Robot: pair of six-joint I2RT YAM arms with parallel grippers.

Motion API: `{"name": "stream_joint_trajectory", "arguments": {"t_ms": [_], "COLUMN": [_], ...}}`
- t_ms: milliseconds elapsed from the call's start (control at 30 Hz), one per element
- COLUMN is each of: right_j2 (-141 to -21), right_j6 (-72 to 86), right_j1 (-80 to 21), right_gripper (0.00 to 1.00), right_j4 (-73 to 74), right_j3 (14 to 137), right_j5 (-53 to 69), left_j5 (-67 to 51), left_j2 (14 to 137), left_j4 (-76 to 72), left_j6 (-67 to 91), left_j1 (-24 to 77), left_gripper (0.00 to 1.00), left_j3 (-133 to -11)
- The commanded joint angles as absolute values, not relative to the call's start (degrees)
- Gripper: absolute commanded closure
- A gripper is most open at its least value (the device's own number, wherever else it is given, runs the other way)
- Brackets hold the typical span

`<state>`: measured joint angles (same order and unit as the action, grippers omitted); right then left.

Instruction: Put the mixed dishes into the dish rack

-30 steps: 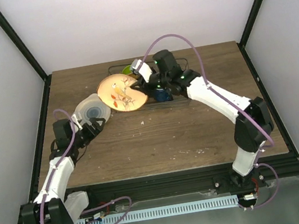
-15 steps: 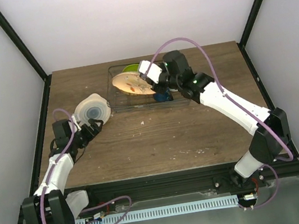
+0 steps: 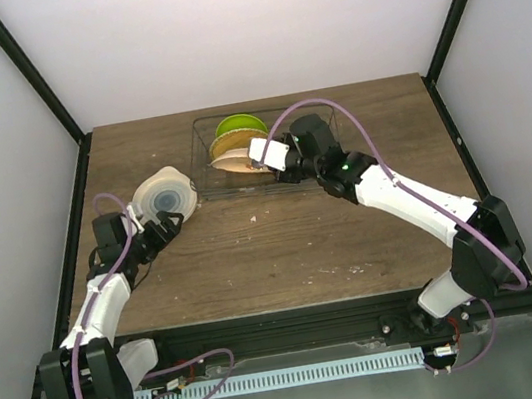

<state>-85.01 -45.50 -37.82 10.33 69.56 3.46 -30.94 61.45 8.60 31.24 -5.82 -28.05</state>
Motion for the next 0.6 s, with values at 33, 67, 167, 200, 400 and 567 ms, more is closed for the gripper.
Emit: {"name": "stream_joint_trajectory", "arguments": {"t_ms": [33, 67, 167, 200, 400, 567], "right_j2": [-80.94, -80.91, -81.61, -81.97, -84.19, -86.1], "right_j6": [-48.29, -48.43, -49.55, -49.89, -50.95, -51.86], "right_j1": [-38.58, -38.58, -38.58, -38.58, -38.61, -38.59], "right_gripper": [0.99, 0.99, 0.99, 0.99, 0.99, 0.99], "right_j4": [-2.97, -3.47, -4.44, -4.5, -5.39, -5.32], "right_j3": [70.64, 70.46, 70.31, 70.39, 70.64, 71.01], "right_j5": [0.87, 0.68, -0.1, -0.35, -0.5, 0.08], "left_j5": [-31.77, -31.73, -31.82, -31.88, -31.82, -31.91], "left_j2": [61.52, 61.64, 61.7, 61.7, 61.6, 61.98], "left_j4": [7.2, 7.21, 7.15, 7.12, 7.08, 6.8], "left_j6": [30.66, 30.66, 30.71, 30.75, 30.68, 30.67], "left_j1": [-6.16, -6.17, -6.16, -6.15, -6.19, -6.28], "left_gripper": [0.0, 0.0, 0.0, 0.0, 0.0, 0.0], "left_j3": [-28.76, -28.69, -28.62, -28.65, -28.45, -28.39]}}
